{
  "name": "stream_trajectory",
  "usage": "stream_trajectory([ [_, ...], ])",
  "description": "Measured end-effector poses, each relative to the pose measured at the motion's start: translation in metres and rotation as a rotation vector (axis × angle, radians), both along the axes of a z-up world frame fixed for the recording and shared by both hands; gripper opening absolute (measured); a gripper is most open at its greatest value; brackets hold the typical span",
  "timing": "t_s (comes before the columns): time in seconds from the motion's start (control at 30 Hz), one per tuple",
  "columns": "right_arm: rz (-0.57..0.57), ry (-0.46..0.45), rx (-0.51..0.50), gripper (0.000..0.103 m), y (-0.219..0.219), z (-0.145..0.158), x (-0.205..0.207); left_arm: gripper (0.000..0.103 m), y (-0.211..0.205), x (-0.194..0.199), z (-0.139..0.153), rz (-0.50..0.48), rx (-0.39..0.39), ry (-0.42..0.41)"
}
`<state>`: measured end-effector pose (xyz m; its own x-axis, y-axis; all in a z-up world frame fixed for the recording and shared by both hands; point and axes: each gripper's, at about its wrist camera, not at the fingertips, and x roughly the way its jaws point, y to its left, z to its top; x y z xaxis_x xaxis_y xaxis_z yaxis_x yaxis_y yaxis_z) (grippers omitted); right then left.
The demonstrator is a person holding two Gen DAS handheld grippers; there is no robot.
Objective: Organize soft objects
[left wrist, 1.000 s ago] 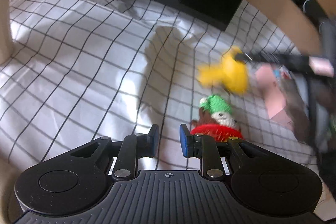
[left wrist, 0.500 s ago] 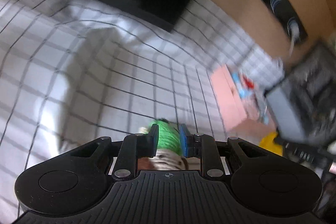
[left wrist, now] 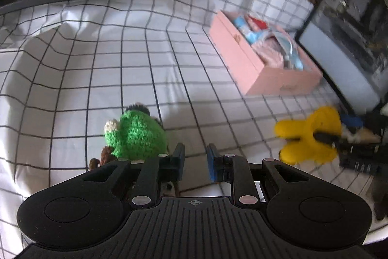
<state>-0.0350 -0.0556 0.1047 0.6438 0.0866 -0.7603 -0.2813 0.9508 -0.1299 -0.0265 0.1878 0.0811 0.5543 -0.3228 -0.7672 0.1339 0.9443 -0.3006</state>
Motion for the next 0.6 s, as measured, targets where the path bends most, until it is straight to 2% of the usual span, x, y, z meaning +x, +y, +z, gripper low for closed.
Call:
stream_trajectory([
  [0.07,0.01,-0.01,0.005,0.065,-0.005,0.0,-0.003,0.024,0.008,-0.004,0.018,0.038,0.003,-0.052],
  [0.13,-0.005,-0.004,0.04,0.065,-0.012,0.0,-0.005,0.024,0.022,-0.007,0.033,0.088,0.056,-0.094],
  [0.23,0.019,-0.003,0.048,0.065,-0.017,-0.001,-0.009,0.024,0.052,-0.006,0.039,0.208,0.061,-0.051],
  [0.27,0.024,-0.01,0.047,0.065,-0.018,0.001,-0.011,0.024,0.058,-0.006,0.038,0.221,0.057,-0.026],
  [0.3,0.029,-0.014,0.05,0.065,-0.02,0.002,-0.011,0.024,0.06,-0.005,0.036,0.219,0.064,-0.005],
  [0.4,0.039,-0.046,0.05,0.067,-0.023,0.008,-0.018,0.024,0.048,-0.001,0.024,0.164,0.149,0.069],
  [0.43,0.038,-0.058,0.047,0.067,-0.025,0.01,-0.021,0.025,0.042,-0.001,0.021,0.136,0.171,0.069],
  [0.5,0.032,-0.072,0.045,0.067,-0.028,0.011,-0.023,0.033,0.028,0.0,0.019,0.076,0.216,0.044],
  [0.6,0.015,-0.077,0.05,0.067,-0.032,0.011,-0.023,0.045,0.018,0.005,0.014,0.042,0.215,0.049],
])
